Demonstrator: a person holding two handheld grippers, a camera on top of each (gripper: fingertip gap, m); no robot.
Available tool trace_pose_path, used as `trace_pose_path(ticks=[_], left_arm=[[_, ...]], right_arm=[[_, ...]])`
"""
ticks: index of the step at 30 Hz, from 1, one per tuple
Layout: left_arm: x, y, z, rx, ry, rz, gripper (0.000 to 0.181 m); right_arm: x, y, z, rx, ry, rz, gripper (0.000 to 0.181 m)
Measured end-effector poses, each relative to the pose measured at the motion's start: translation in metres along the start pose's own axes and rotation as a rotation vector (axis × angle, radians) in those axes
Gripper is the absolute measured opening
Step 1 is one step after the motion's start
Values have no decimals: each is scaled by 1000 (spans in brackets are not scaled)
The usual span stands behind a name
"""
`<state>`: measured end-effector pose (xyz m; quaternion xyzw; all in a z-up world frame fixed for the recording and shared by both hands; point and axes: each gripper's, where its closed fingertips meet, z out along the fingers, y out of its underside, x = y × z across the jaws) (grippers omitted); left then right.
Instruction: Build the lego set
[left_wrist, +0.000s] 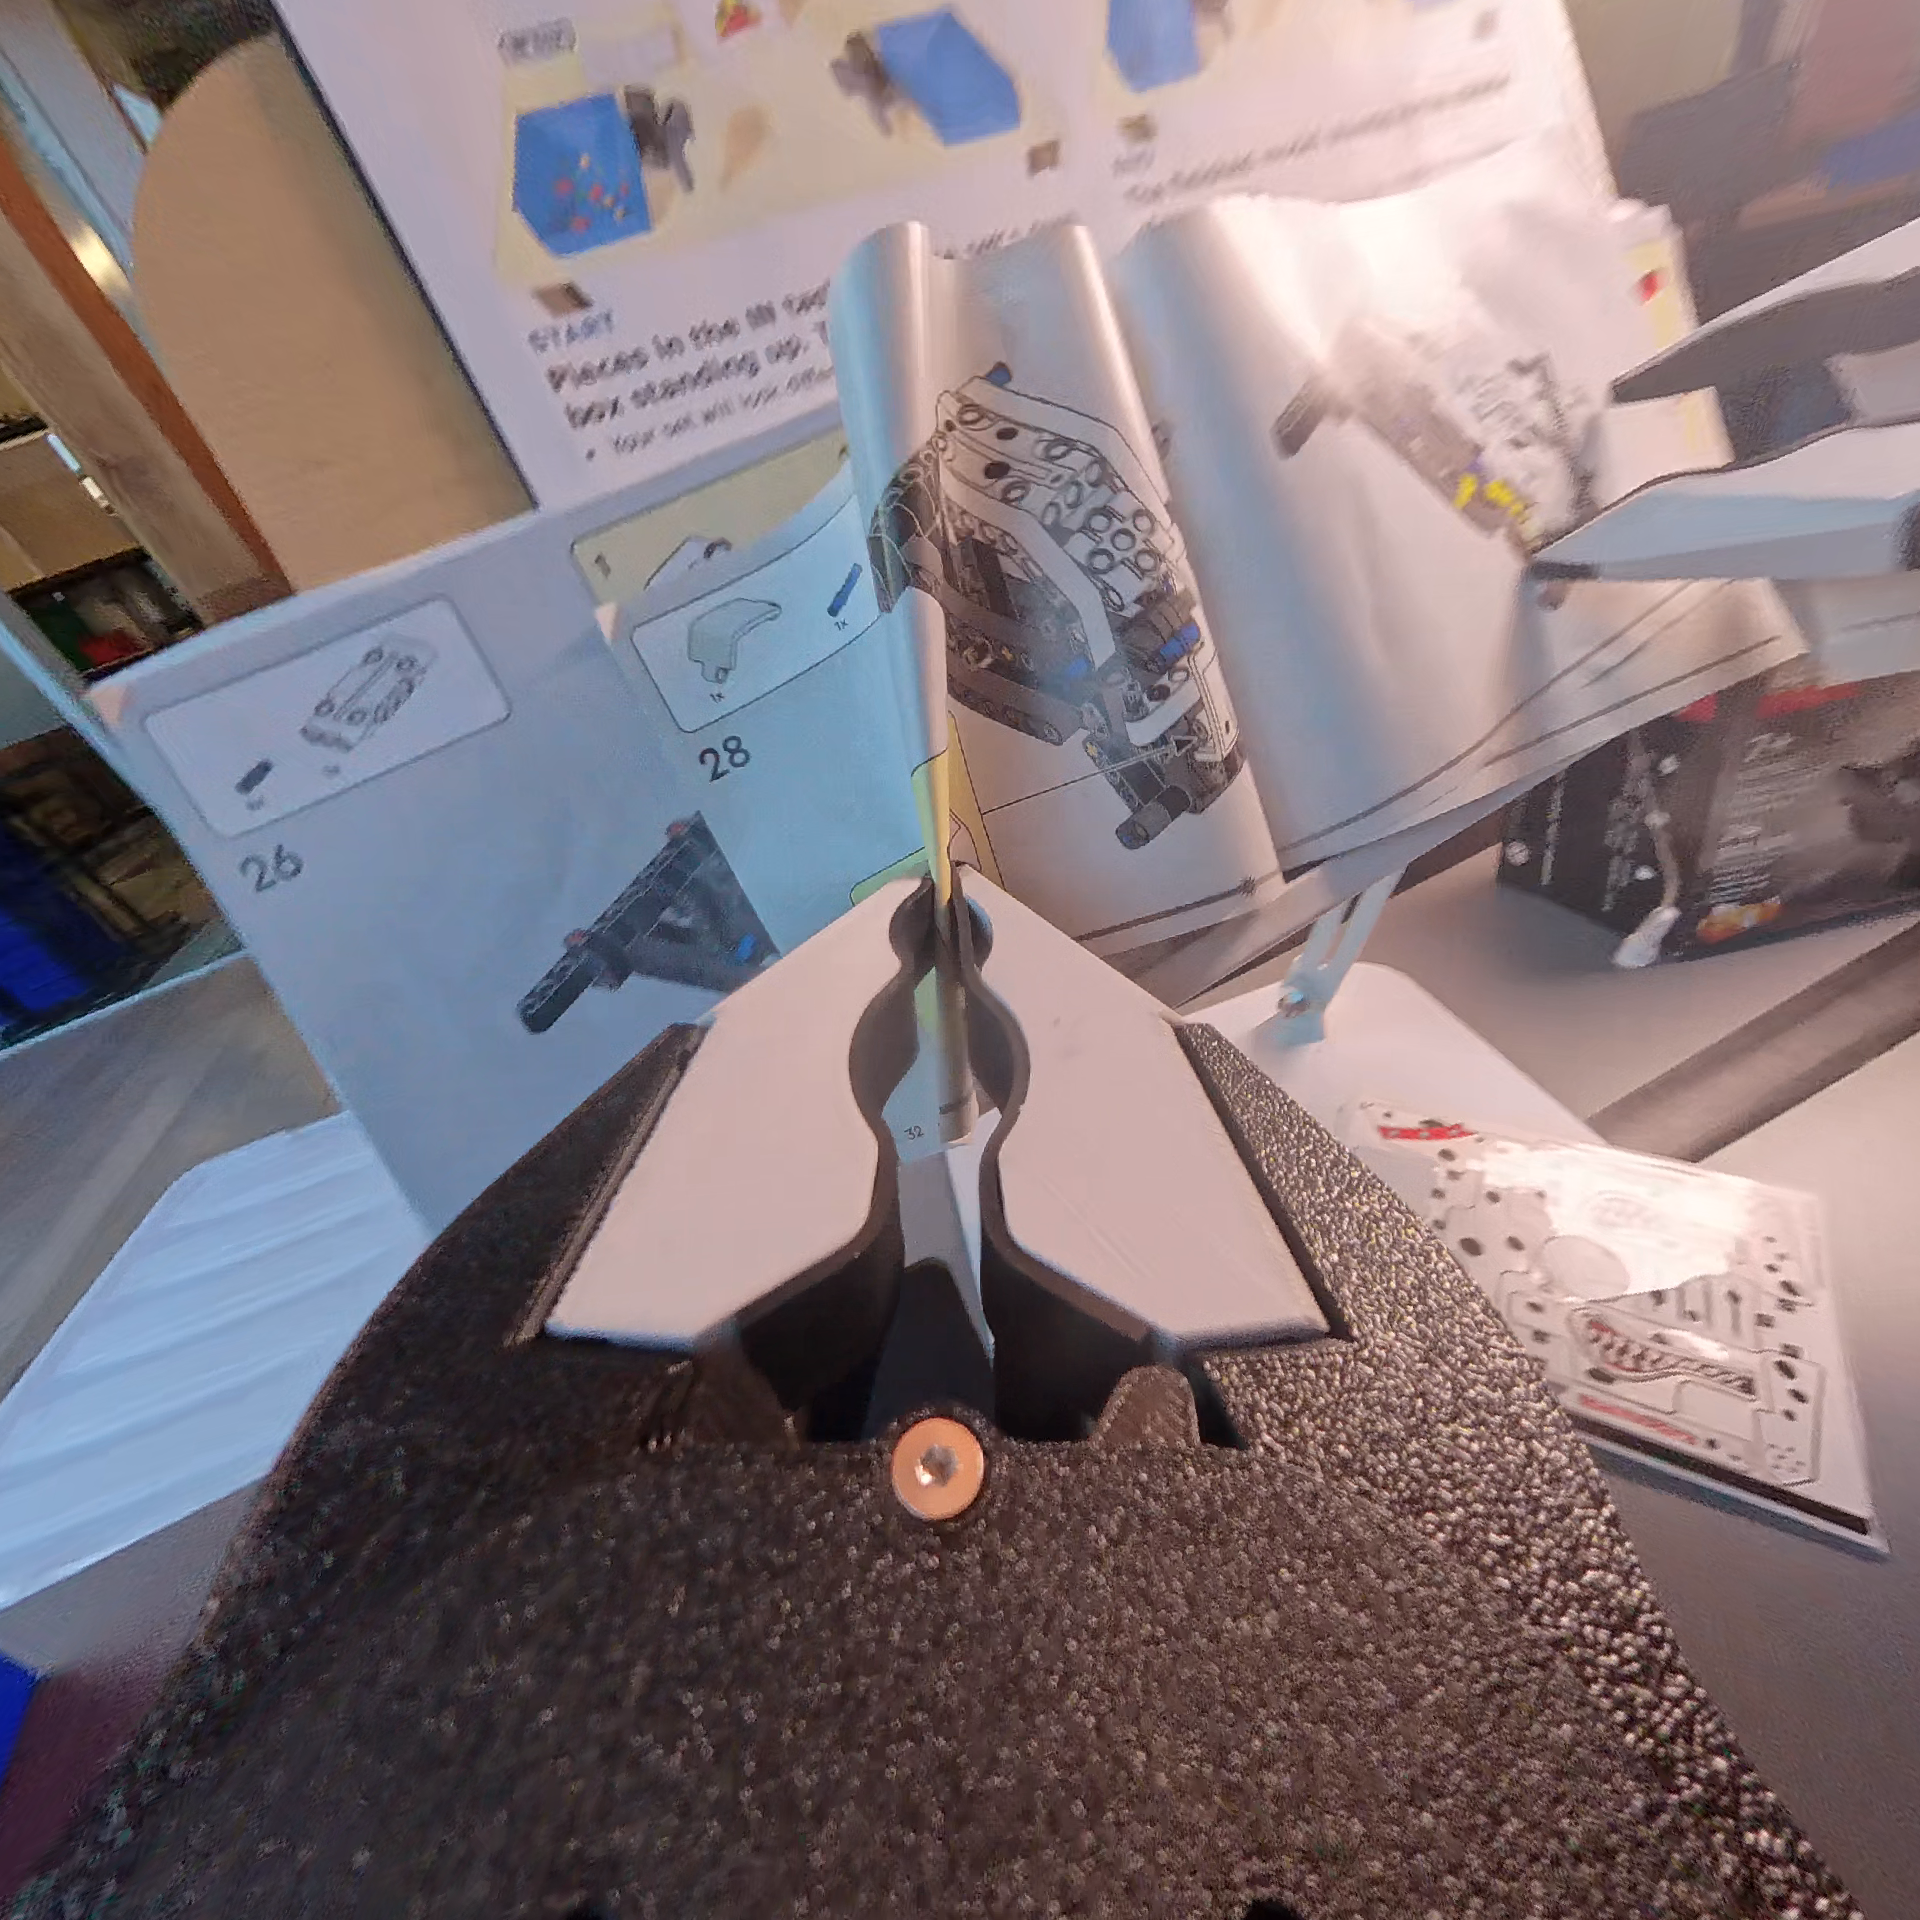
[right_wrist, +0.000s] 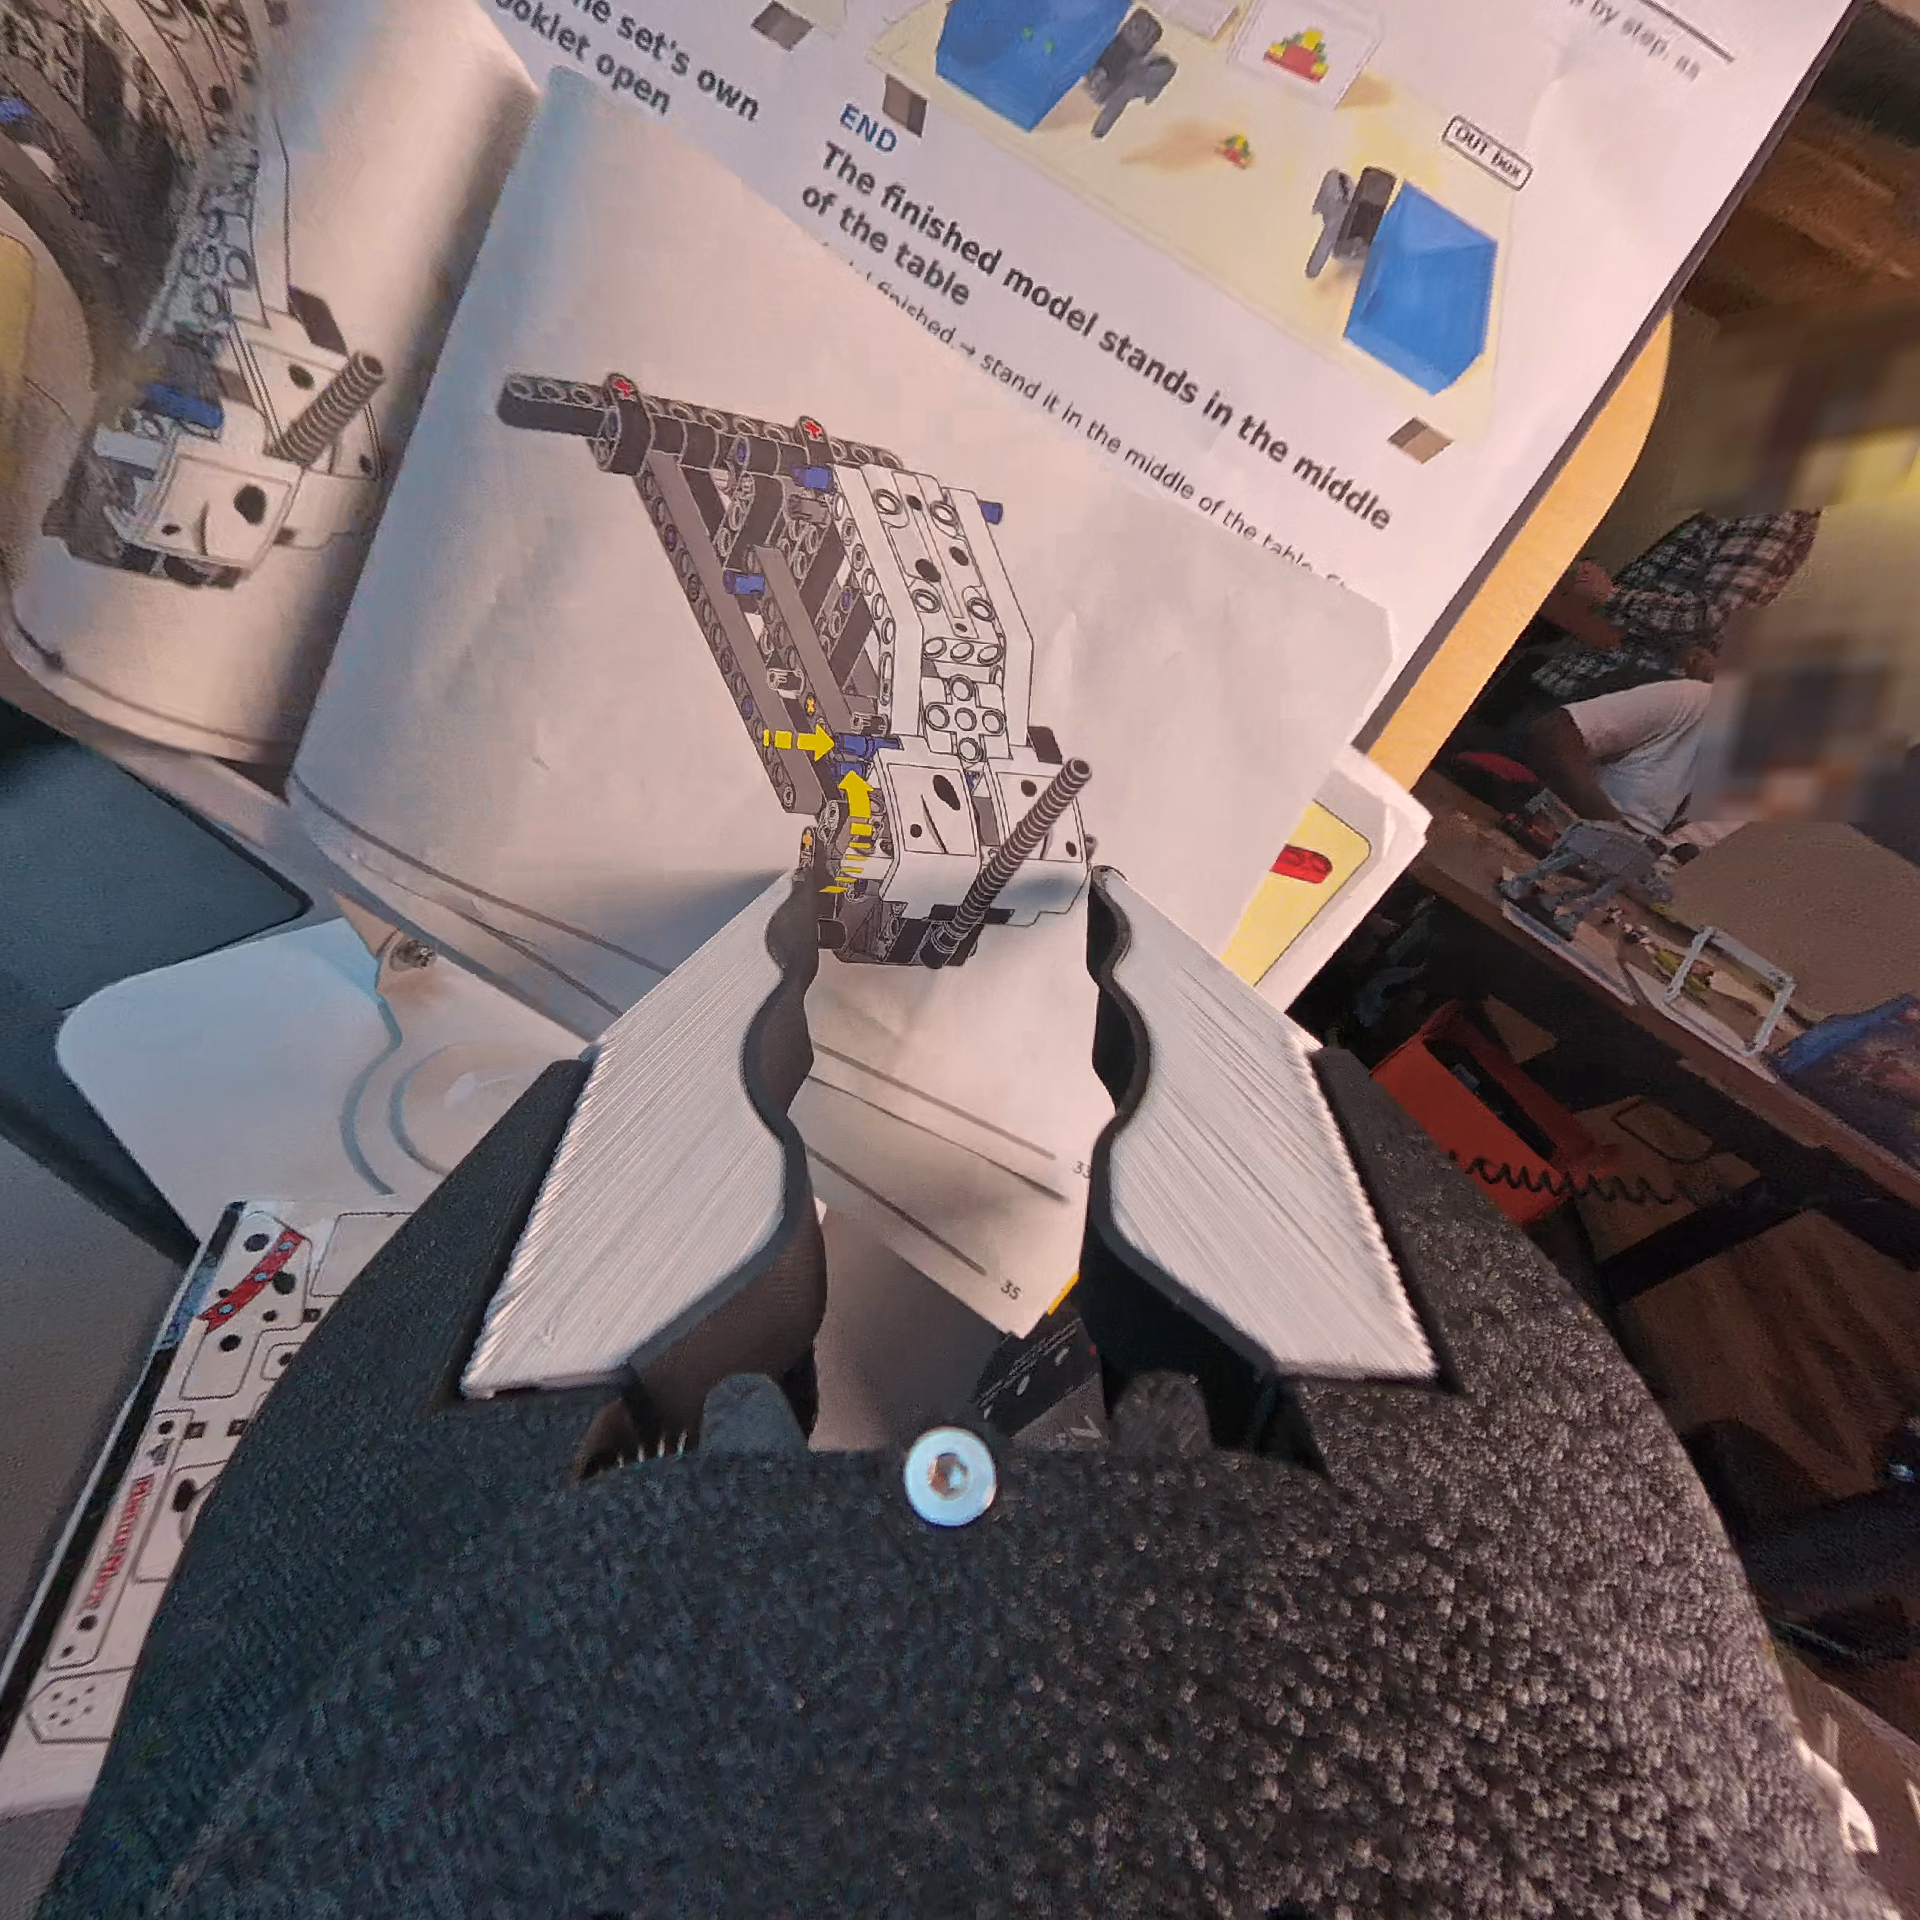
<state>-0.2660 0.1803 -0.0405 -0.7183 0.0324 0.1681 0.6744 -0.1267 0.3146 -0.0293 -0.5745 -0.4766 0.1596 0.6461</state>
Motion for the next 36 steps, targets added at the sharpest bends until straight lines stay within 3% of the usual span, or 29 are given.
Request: trace_pose_path(ticks=[5, 8, 14, 18, 21, 24, 26, 29, 30, 33, 36], left_arm=[[52, -55, -2, 154, 120, 18, 3], [86, -69, 4, 170, 201, 7, 6], [126, -54, 23, 119, 284, -14, 19], [163, -48, 26, 118, 412, 43, 42], [200, -41, 7, 109, 619, 114, 45], [208, -37, -17, 130, 685, 190, 42], [189, -43, -28, 176, 625, 189, 37], [124, -56, -33, 247, 407, 99, 33], [96, -53, -29, 222, 320, 46, 35], [17, -30, -12, 95, 105, -107, 65], [-26, -10, -4, 24, -2, -112, 76]], right_arm=[[-1, -5, 9, 4, -61, 50, 52], [0, -11, 1, 42, -115, 176, 53], [23, -3, -38, 94, -151, 423, 55], [-2, -18, -61, 111, -389, 639, 57], [-17, -25, -60, 70, -507, 735, 62], [-30, -15, -47, -12, -516, 638, 53], [-34, -1, -36, -62, -450, 513, 31], [-22, 8, -24, -57, -321, 390, 6], [-13, 10, -21, -50, -261, 361, 4], [20, 14, -20, -37, -104, 377, 10], [64, 16, -36, -10, 99, 464, 23]])
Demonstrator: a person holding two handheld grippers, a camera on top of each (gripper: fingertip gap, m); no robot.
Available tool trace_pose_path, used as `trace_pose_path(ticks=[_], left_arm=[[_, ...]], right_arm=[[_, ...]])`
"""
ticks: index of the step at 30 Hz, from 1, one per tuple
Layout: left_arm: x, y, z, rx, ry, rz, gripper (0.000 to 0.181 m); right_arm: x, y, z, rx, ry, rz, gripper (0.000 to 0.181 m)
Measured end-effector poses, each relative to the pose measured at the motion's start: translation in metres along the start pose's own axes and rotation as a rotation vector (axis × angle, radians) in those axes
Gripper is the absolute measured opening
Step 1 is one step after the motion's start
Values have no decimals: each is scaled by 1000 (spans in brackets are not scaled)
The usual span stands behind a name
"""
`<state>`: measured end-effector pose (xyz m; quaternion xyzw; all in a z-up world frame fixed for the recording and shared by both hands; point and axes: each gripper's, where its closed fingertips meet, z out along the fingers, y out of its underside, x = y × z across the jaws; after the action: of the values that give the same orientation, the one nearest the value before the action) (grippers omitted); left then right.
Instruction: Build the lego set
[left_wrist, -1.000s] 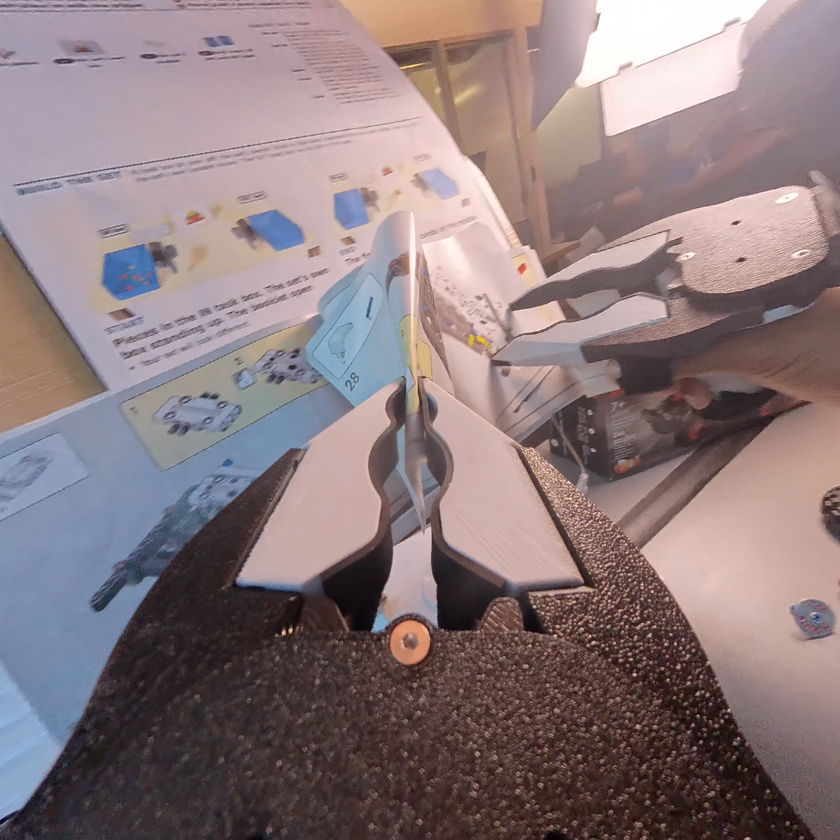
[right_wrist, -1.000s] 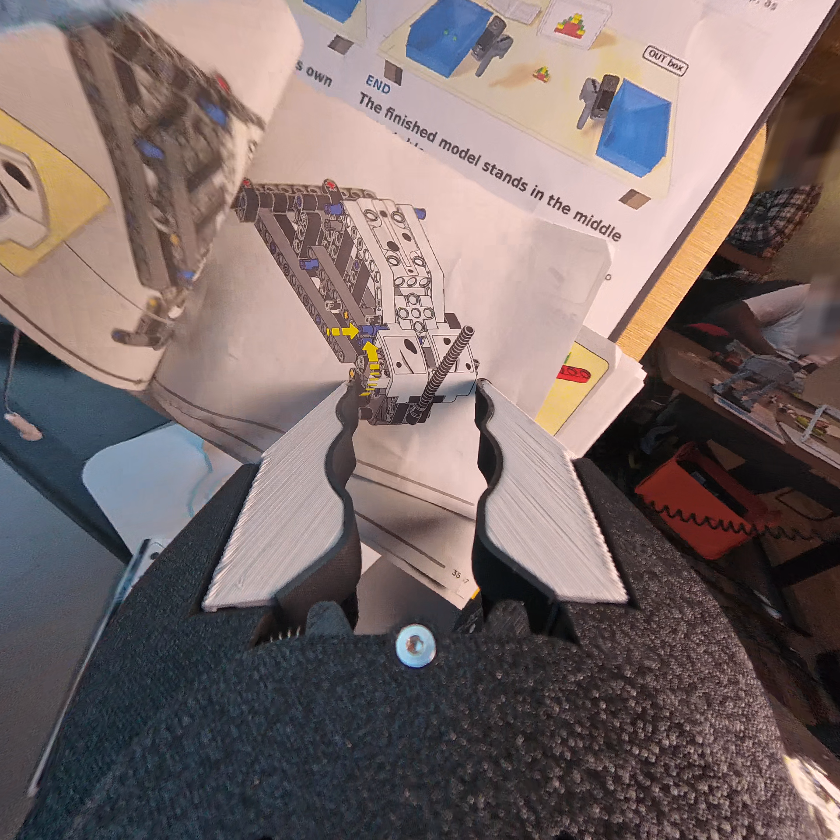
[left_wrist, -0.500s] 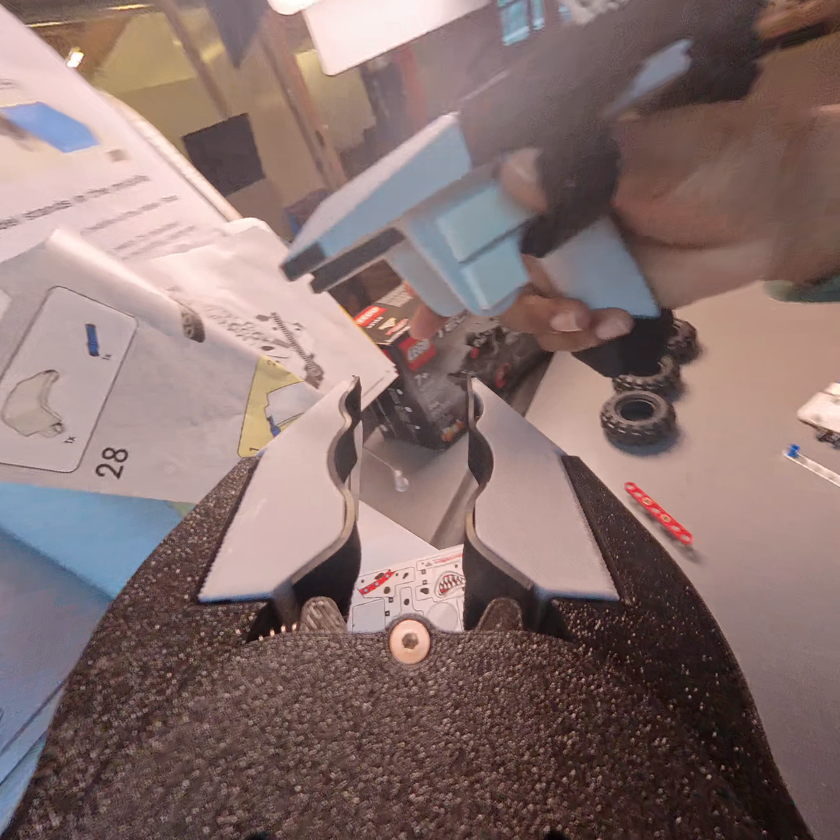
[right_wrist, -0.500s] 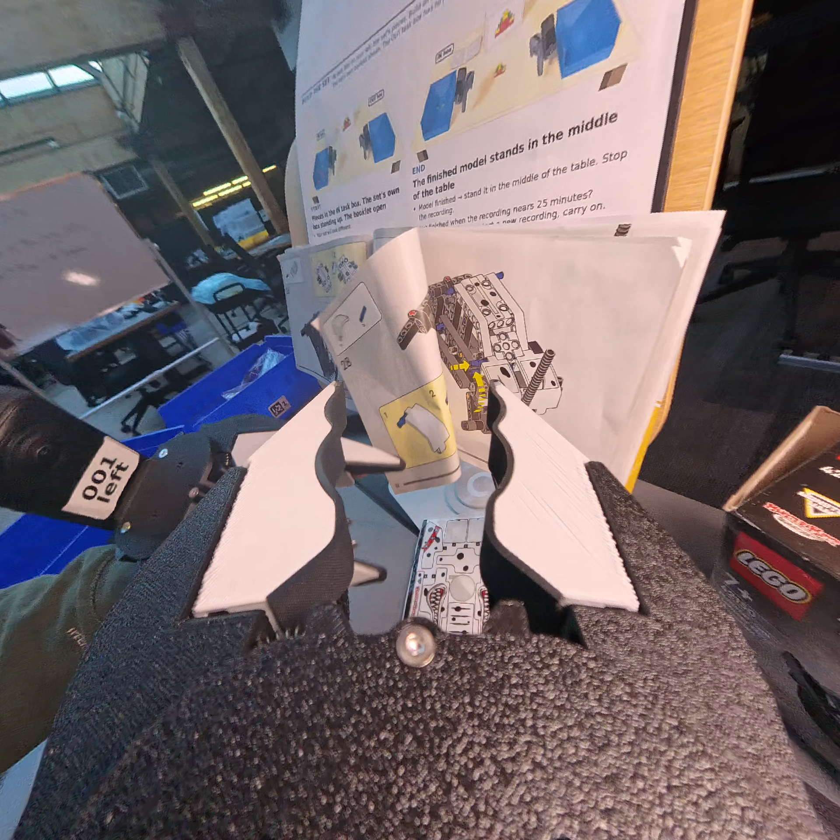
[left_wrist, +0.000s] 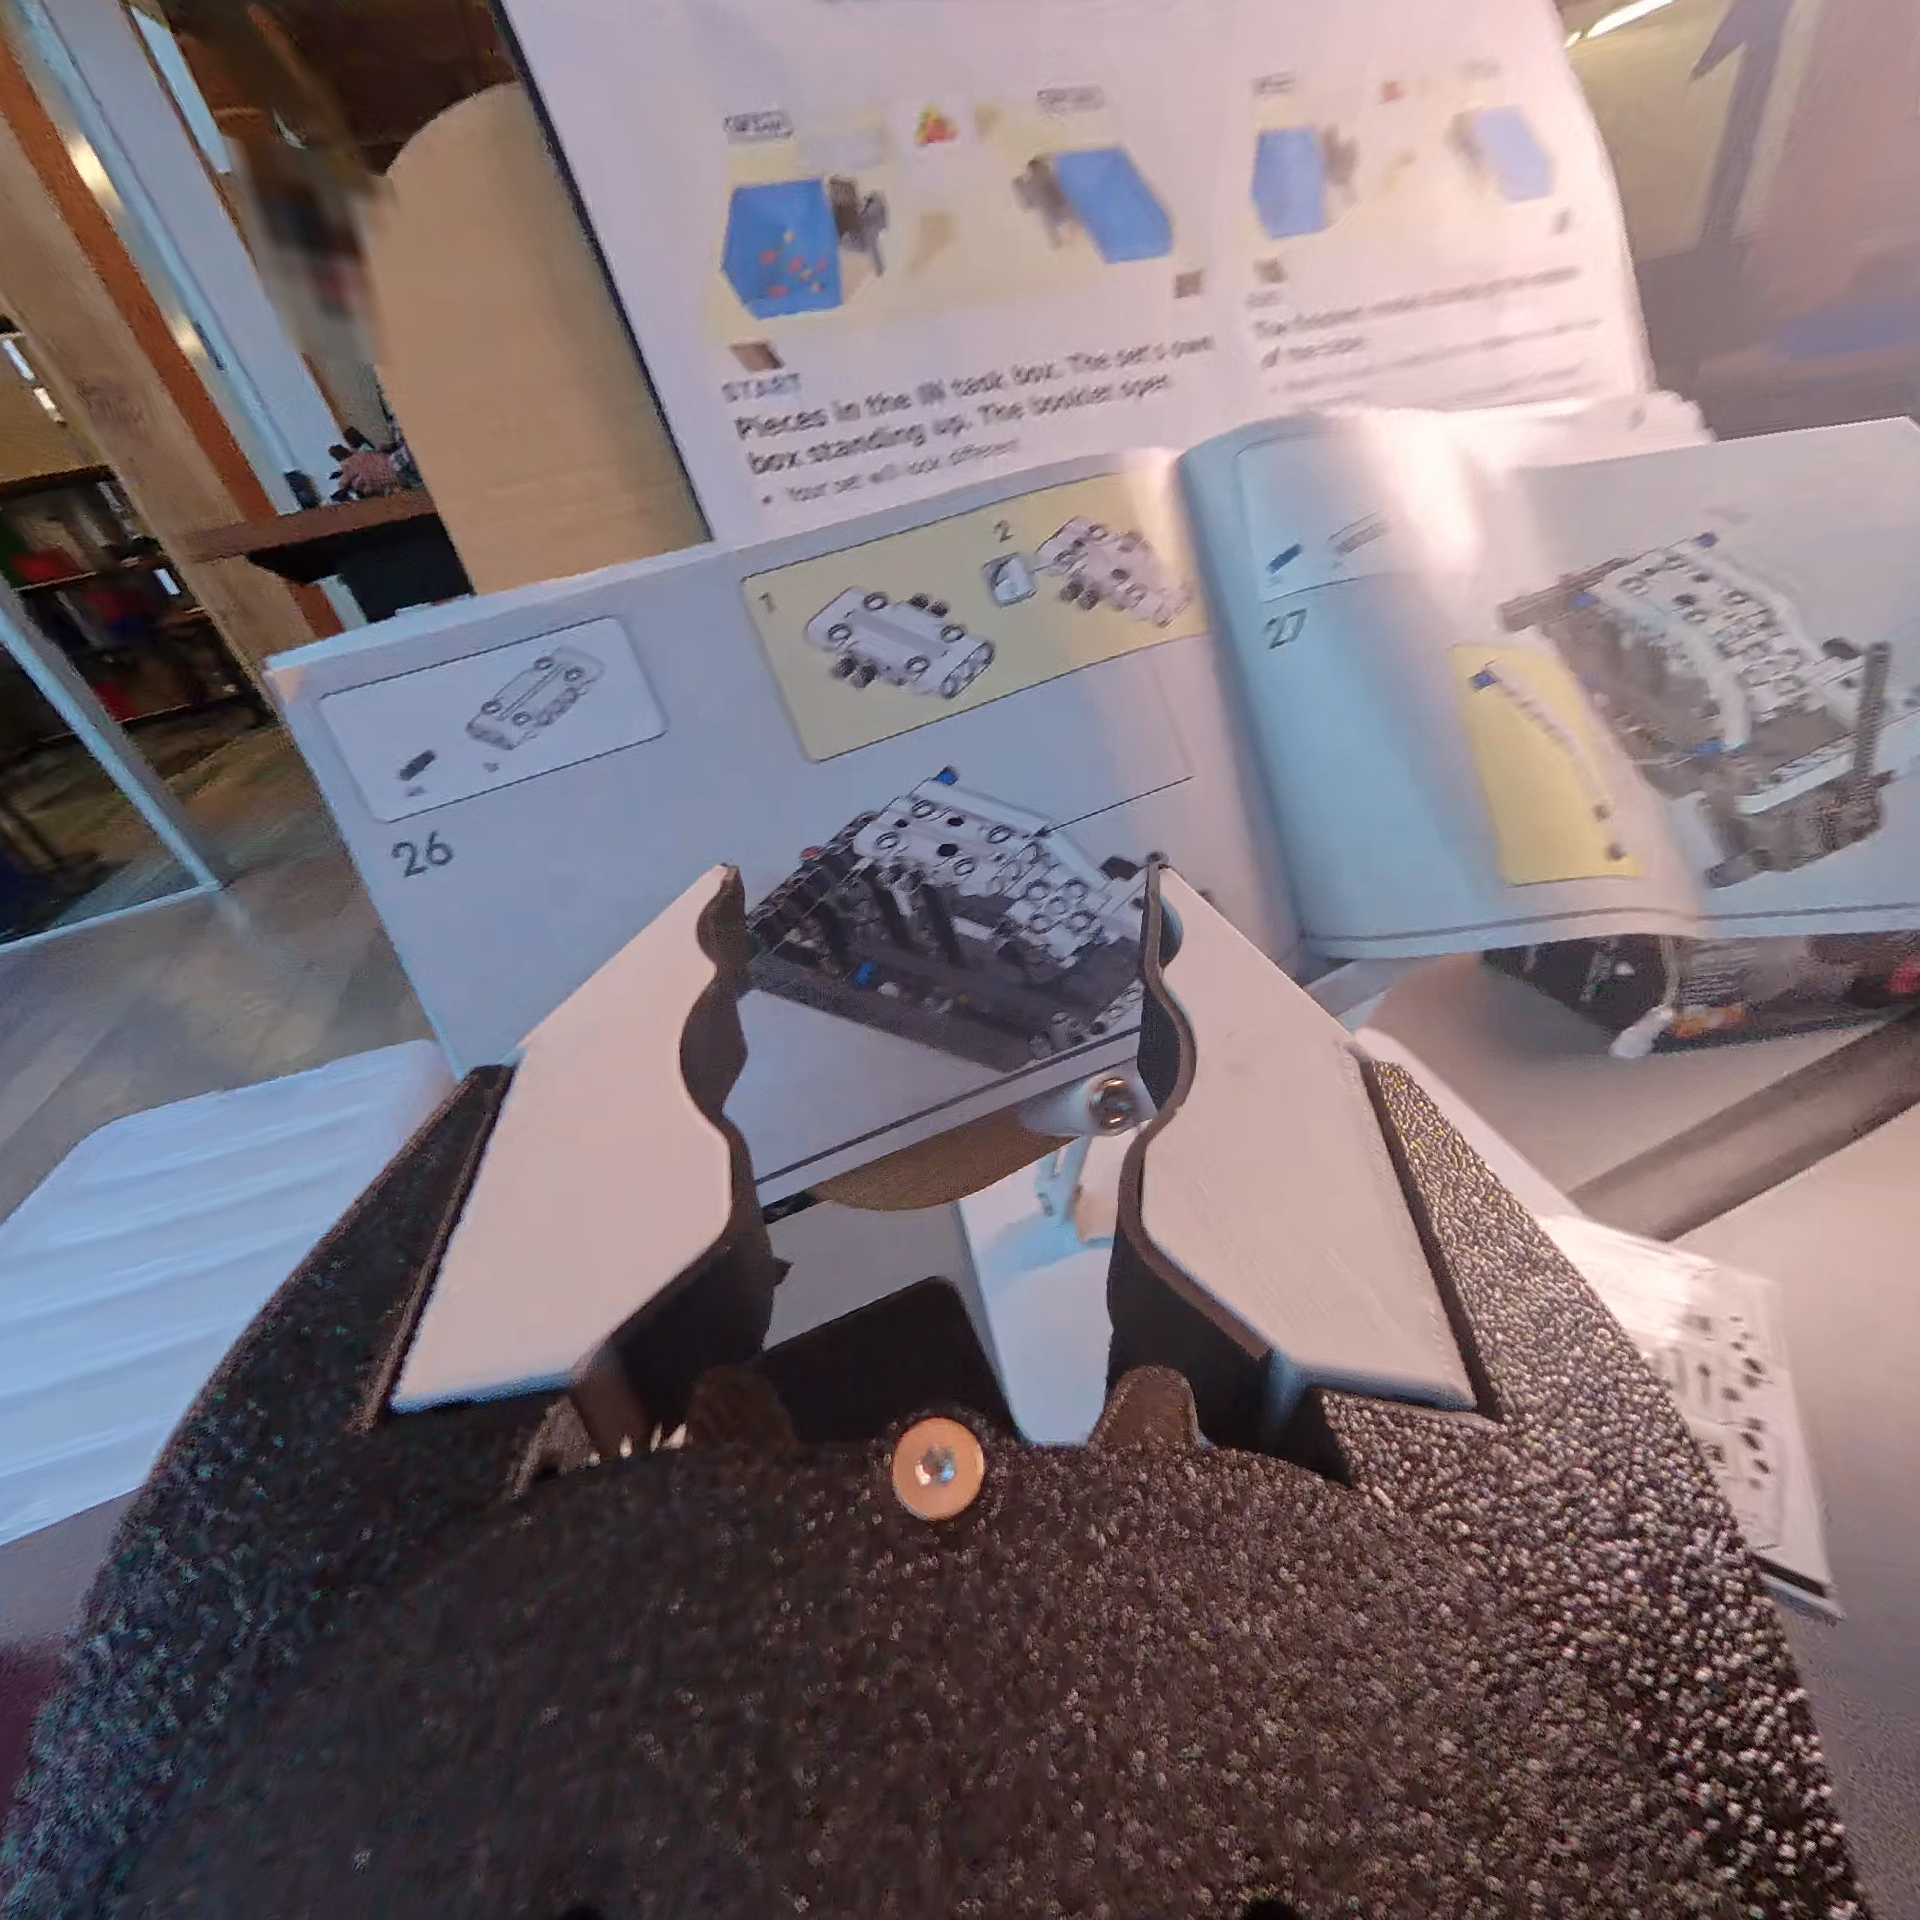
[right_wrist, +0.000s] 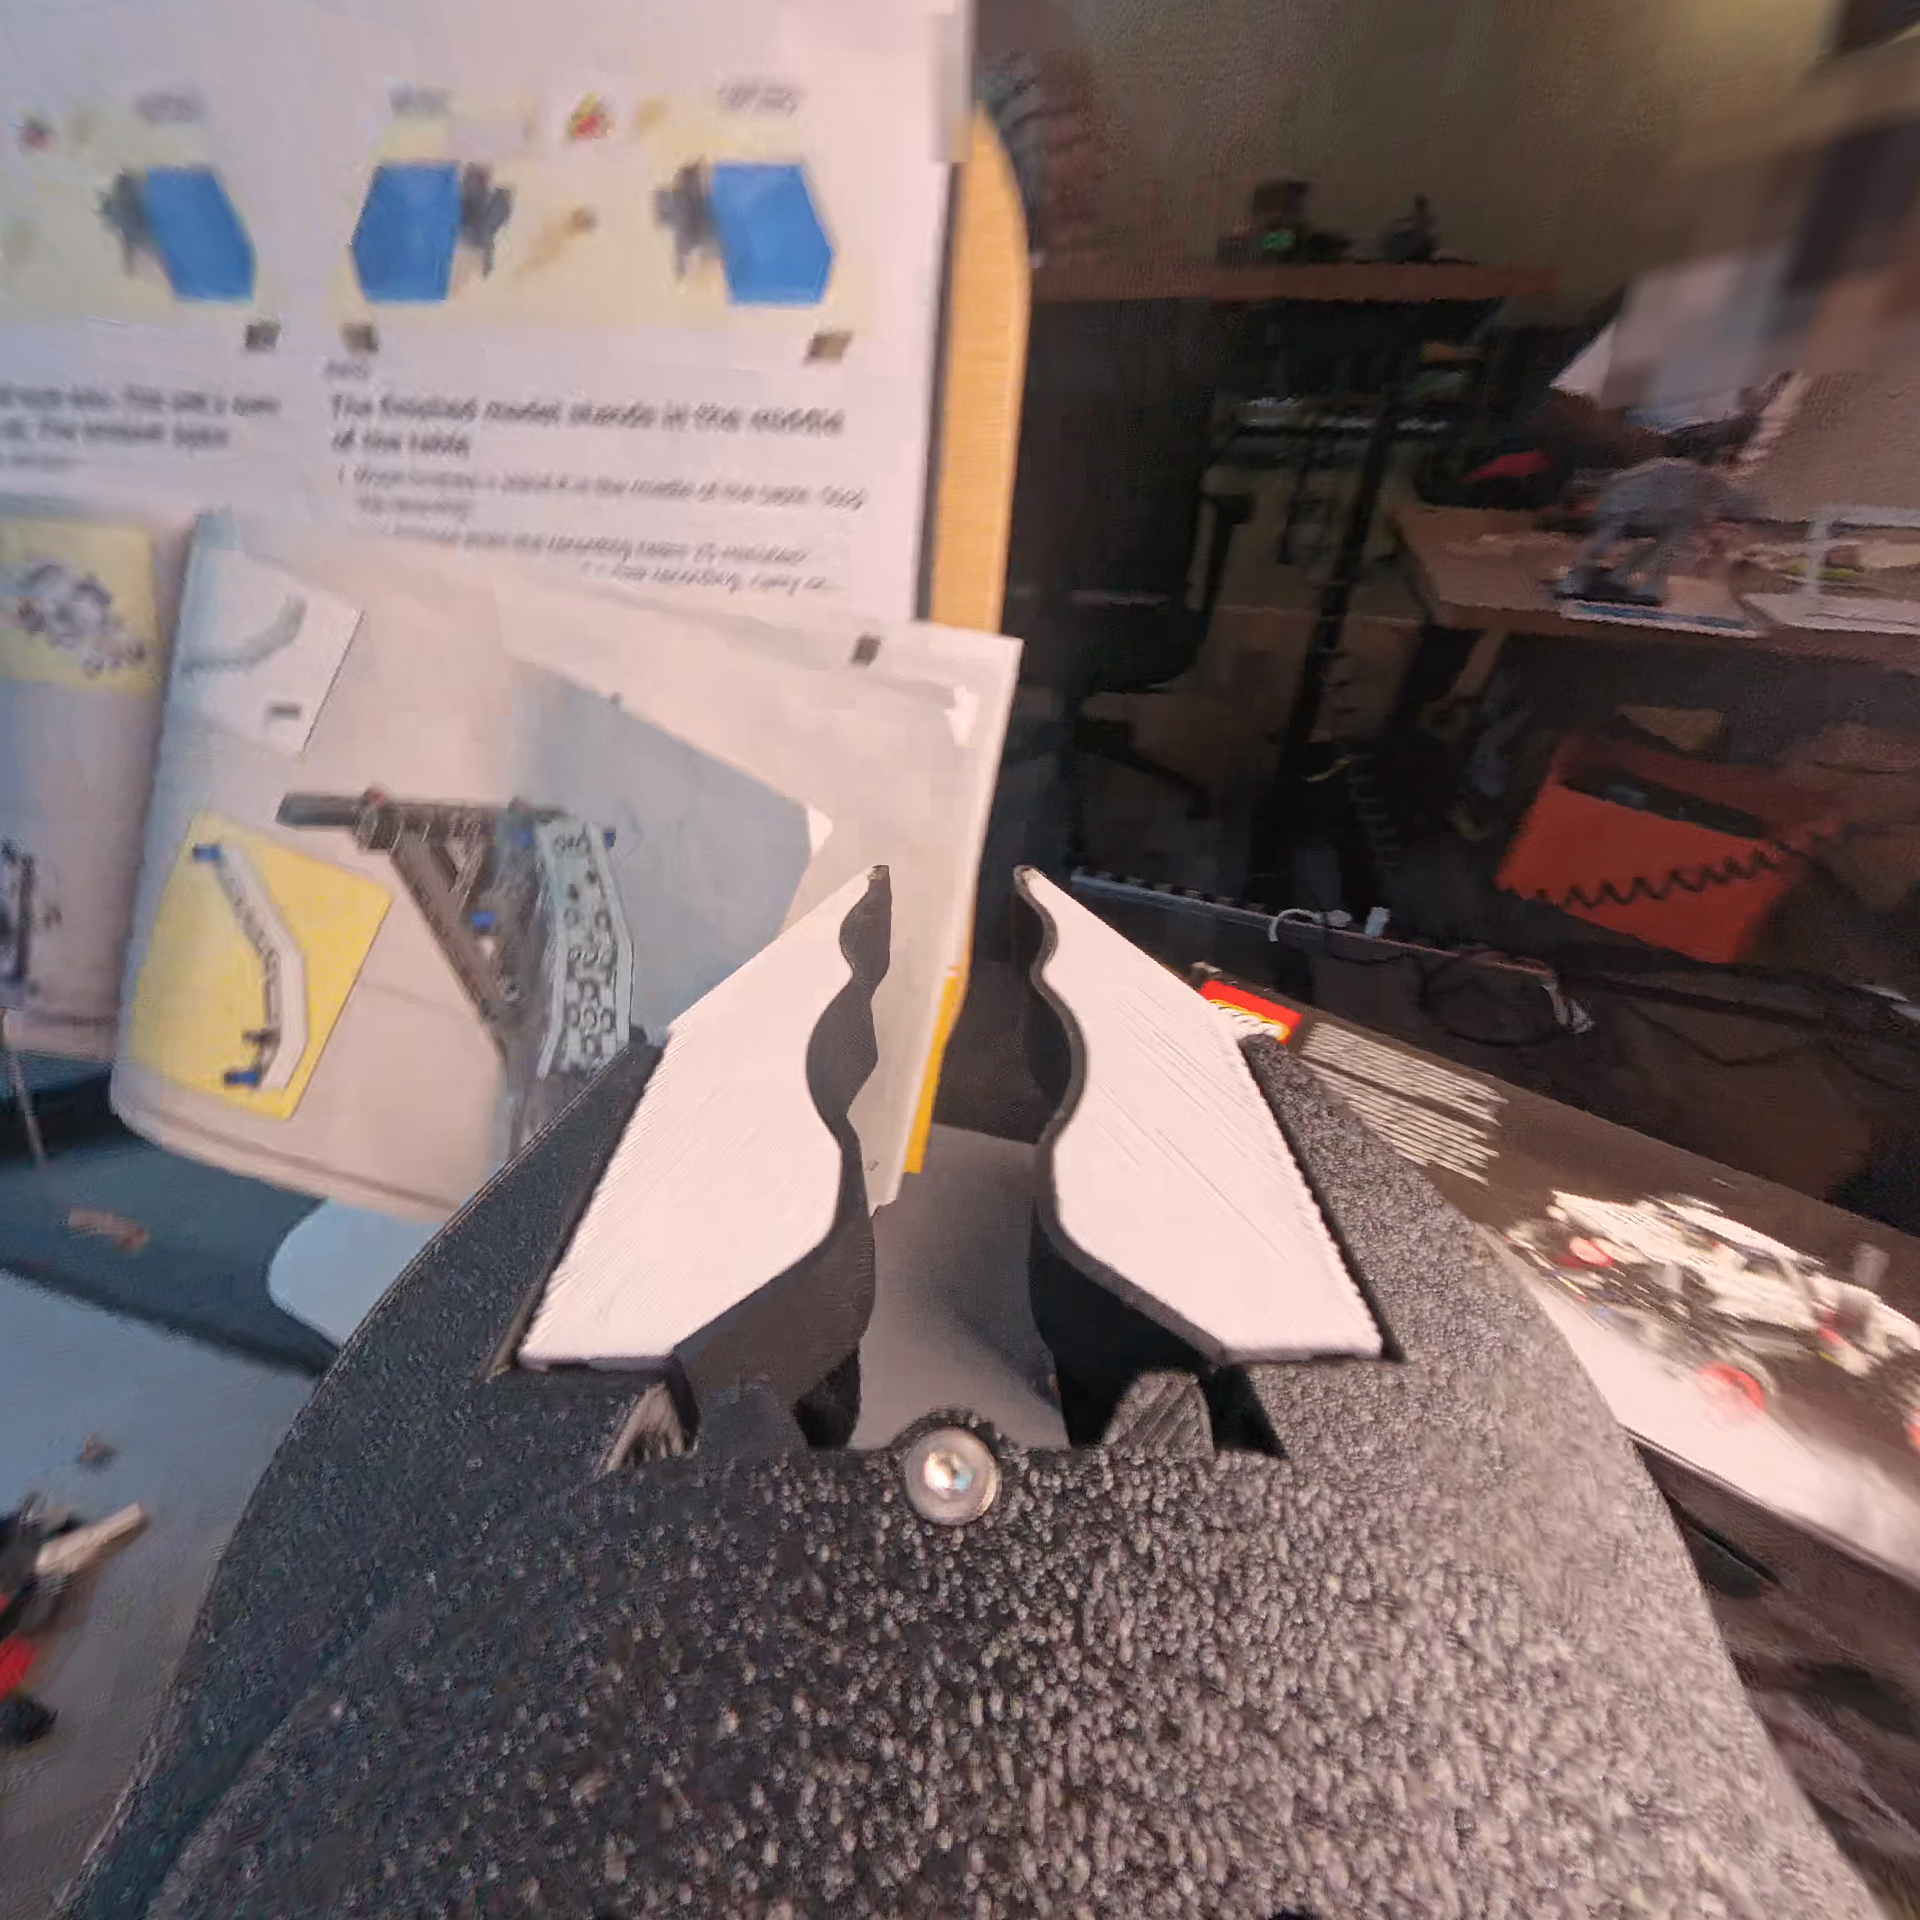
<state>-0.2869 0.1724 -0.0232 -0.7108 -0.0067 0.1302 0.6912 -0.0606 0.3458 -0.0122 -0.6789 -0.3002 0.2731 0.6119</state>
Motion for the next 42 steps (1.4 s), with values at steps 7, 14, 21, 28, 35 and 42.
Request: trace_pose_path(ticks=[7, 14, 21, 28, 35, 42], left_arm=[[-14, 22, 7, -56, -90, 104, 69], [-15, 27, 6, -72, -114, 120, 65], [-13, 28, 6, -73, -108, 87, 67], [17, 27, 13, -65, -66, 51, 30], [67, 5, 23, -42, 43, 72, 4], [100, 0, 30, -49, 227, -70, 61]], right_arm=[[-97, -4, -52, 65, -329, -152, 22], [-83, 54, 8, -147, -194, -216, 32], [-47, 18, 33, -87, -54, -364, 52], [-55, 16, 37, 6, -2, -446, 42], [-55, 20, 29, -17, -85, -312, 47], [-58, 12, 14, -3, -158, -213, 55]])
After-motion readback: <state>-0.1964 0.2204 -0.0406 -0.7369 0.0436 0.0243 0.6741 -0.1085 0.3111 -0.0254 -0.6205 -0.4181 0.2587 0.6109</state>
